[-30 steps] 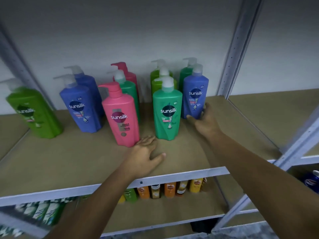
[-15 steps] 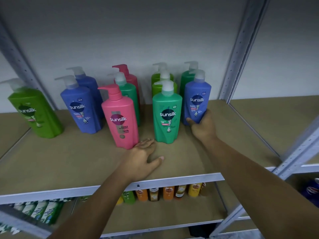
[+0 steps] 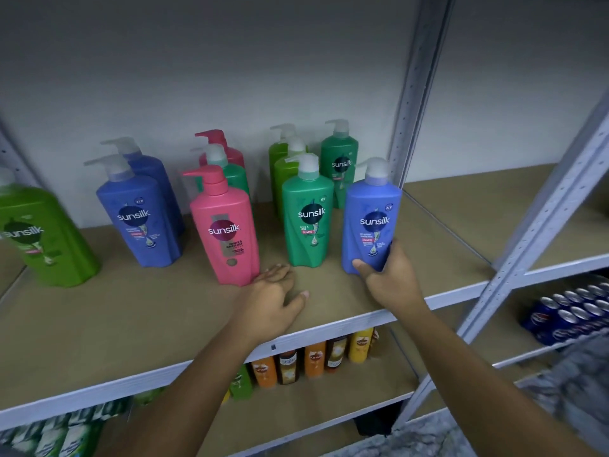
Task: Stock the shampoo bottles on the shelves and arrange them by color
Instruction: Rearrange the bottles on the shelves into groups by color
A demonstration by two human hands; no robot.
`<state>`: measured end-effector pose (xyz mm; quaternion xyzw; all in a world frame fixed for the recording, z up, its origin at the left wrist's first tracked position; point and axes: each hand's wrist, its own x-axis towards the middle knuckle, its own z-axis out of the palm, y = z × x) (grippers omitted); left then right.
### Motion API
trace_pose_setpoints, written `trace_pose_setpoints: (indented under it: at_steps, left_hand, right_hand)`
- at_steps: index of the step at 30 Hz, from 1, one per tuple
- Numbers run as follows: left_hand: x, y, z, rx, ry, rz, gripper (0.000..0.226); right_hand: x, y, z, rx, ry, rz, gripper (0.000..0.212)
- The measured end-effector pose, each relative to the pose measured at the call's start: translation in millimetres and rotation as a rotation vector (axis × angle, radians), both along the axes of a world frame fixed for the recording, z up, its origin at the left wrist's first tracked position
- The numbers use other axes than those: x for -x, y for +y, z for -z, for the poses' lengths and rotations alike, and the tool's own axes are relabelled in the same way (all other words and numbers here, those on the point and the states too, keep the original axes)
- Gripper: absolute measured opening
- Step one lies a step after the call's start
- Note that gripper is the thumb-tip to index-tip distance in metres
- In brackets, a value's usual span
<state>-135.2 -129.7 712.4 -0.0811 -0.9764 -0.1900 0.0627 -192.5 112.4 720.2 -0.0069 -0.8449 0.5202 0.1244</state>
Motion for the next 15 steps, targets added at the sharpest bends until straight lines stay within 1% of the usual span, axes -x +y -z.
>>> trace_pose_setpoints:
  at_steps: [6, 10, 15]
  left_hand:
    - [-17.6, -12.0, -5.3, 0.000, -0.019, 0.117, 0.061]
    - [-41.6, -41.9, -3.2, 0.007, -0.006, 0.191, 0.056]
    - [-67.3, -89.1, -3.5, -0.003, -0.006, 0.195, 0.052]
  right_hand:
    - [-51.7, -17.5, -4.8, -0.026, -0.020, 0.005, 0.050]
    - [-87.2, -45.8, -5.9, -0.051, -0.013, -0.005, 0.051]
    - [-117.5, -91.1, -3.6, -0.037, -0.008, -0.047, 0.054]
